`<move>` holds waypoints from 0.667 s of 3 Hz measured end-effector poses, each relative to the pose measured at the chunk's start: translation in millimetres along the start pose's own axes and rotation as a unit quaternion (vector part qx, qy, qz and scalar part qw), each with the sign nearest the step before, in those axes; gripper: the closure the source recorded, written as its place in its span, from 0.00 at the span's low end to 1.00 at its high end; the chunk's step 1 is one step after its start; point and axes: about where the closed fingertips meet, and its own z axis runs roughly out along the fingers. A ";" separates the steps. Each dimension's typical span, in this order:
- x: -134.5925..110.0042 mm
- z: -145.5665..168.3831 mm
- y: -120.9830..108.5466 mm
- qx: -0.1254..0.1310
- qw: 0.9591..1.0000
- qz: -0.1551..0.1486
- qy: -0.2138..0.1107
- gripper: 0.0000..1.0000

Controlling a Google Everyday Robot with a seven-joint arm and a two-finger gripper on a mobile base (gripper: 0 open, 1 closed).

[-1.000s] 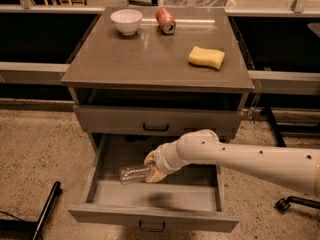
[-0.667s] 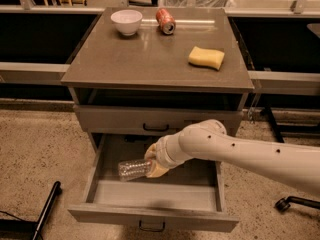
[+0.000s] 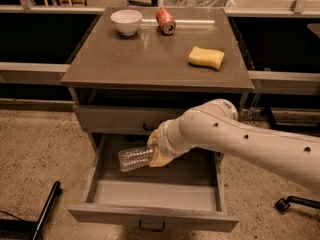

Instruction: Pick water bottle from middle drawer and place on counter

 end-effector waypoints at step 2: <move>-30.8 -27.8 -25.4 0.025 0.999 -0.035 -0.021 1.00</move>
Offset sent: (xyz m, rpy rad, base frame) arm 0.0103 0.0333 0.1154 0.0843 -0.1963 0.1345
